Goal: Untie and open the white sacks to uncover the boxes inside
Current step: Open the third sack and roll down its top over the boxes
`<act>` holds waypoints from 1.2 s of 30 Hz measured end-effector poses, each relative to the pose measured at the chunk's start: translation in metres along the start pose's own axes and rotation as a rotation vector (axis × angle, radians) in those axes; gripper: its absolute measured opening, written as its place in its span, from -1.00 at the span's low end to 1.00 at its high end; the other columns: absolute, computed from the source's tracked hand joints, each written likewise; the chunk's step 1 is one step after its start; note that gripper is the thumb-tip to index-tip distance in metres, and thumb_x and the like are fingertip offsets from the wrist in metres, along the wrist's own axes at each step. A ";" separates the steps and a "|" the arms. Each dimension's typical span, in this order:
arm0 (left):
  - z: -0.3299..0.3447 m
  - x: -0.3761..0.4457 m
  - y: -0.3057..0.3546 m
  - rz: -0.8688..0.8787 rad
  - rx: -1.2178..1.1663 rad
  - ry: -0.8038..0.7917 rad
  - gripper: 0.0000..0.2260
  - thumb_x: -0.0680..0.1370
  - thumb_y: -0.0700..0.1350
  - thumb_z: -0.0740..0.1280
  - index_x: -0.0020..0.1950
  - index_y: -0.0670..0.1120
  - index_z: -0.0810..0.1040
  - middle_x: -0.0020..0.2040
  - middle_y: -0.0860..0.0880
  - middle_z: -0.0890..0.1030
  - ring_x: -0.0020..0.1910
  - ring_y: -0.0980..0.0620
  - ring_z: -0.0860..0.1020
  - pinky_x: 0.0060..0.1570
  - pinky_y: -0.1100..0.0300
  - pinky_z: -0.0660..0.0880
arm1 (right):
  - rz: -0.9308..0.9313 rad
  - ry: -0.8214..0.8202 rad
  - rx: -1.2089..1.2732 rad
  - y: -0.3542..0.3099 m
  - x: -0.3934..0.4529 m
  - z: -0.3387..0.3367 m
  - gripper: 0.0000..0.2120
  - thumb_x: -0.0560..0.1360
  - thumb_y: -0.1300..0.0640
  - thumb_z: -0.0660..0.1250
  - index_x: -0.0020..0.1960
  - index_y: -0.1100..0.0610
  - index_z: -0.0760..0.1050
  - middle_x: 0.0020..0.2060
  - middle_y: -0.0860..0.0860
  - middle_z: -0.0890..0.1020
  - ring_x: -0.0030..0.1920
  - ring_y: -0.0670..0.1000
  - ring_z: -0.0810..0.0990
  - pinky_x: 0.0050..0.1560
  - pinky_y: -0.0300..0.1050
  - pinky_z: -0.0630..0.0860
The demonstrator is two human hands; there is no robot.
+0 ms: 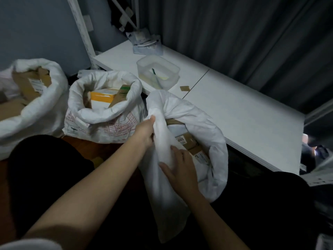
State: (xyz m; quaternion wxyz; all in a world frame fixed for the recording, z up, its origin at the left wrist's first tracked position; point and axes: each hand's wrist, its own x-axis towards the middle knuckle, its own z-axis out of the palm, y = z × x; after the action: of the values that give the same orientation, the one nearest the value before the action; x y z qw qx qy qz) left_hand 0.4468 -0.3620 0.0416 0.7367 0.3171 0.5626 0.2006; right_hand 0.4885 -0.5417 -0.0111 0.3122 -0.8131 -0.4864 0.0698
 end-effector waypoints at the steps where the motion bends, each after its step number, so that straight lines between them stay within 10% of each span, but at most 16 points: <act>1: 0.000 -0.002 0.001 -0.019 -0.022 -0.015 -0.50 0.59 0.11 0.23 0.39 -0.20 0.37 0.28 -0.21 0.51 0.18 -0.17 0.52 0.12 -0.05 0.47 | 0.011 0.024 -0.006 -0.010 0.002 0.003 -0.41 0.45 -0.24 0.23 0.30 0.16 0.43 0.10 0.13 0.52 0.08 0.10 0.50 0.05 -0.03 0.48; 4: -0.002 -0.016 0.005 -0.036 -0.064 -0.059 -0.54 0.65 0.05 0.12 0.44 -0.22 0.30 0.39 -0.20 0.41 0.36 -0.18 0.40 0.28 -0.04 0.38 | 0.063 0.122 0.053 -0.028 0.013 0.012 -0.63 0.46 0.02 0.34 0.17 0.19 0.46 0.05 0.13 0.54 0.05 0.15 0.54 -0.08 -0.10 0.46; 12: -0.030 -0.042 -0.038 0.014 0.154 -0.128 -0.48 0.53 0.10 0.34 0.36 -0.16 0.36 0.16 -0.20 0.56 0.04 -0.14 0.59 -0.29 0.08 0.58 | -0.162 0.232 -0.219 -0.038 0.023 0.010 -0.89 0.35 0.21 0.17 -0.14 0.13 0.42 -0.22 0.11 0.51 -0.25 0.08 0.46 -0.47 -0.19 0.34; 19: -0.036 -0.043 -0.048 -0.027 -0.088 -0.164 -0.69 0.59 -0.25 0.26 0.32 -0.30 0.40 0.12 -0.24 0.56 -0.09 -0.08 0.55 0.00 0.02 0.51 | 0.096 -0.084 0.168 -0.021 -0.005 -0.012 -0.37 0.35 -0.25 0.37 0.30 0.06 0.39 0.17 -0.07 0.45 0.15 -0.08 0.41 0.17 -0.11 0.37; 23: -0.035 -0.048 -0.060 -0.024 -0.183 -0.243 -0.85 0.57 -0.19 0.30 0.07 -0.27 0.51 0.02 -0.20 0.60 -0.09 -0.07 0.59 -0.01 0.04 0.57 | 0.107 0.019 0.203 -0.012 -0.011 -0.008 -0.74 0.44 0.11 0.44 0.09 0.16 0.53 -0.08 -0.04 0.57 -0.09 -0.02 0.54 -0.10 -0.18 0.40; 25: -0.035 -0.045 -0.063 0.070 0.025 -0.116 -0.60 0.47 -0.06 0.45 0.17 -0.23 0.42 0.13 -0.22 0.55 -0.02 -0.12 0.58 0.02 -0.03 0.59 | 0.061 0.105 0.158 -0.010 -0.008 0.000 -0.92 0.44 0.22 0.33 -0.08 0.19 0.55 -0.19 0.01 0.59 -0.19 0.01 0.56 -0.17 -0.22 0.38; 28: -0.034 -0.051 -0.074 0.200 0.320 0.011 -0.11 0.30 0.06 0.53 0.45 -0.01 0.05 0.29 -0.08 0.33 0.21 -0.11 0.45 0.18 -0.03 0.47 | -0.055 0.066 0.004 -0.014 -0.011 0.015 -0.83 0.38 0.15 0.14 -0.08 0.13 0.45 -0.20 0.09 0.59 -0.24 0.07 0.57 -0.27 -0.22 0.41; 36: -0.035 -0.034 -0.083 0.265 0.303 -0.005 -0.48 0.55 -0.24 0.32 0.48 -0.16 0.23 0.41 -0.16 0.36 0.28 -0.15 0.43 0.24 -0.05 0.45 | 0.049 0.051 0.044 0.010 -0.038 -0.004 -0.50 0.41 -0.22 0.28 0.24 0.02 0.45 0.16 -0.02 0.51 0.18 -0.01 0.44 0.19 -0.14 0.29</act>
State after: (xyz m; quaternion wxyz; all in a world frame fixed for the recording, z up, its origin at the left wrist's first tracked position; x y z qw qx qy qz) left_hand 0.3982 -0.4355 0.0016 0.6492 0.4958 0.5380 0.2081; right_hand 0.4778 -0.5783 -0.0211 0.3404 -0.8193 -0.4565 0.0674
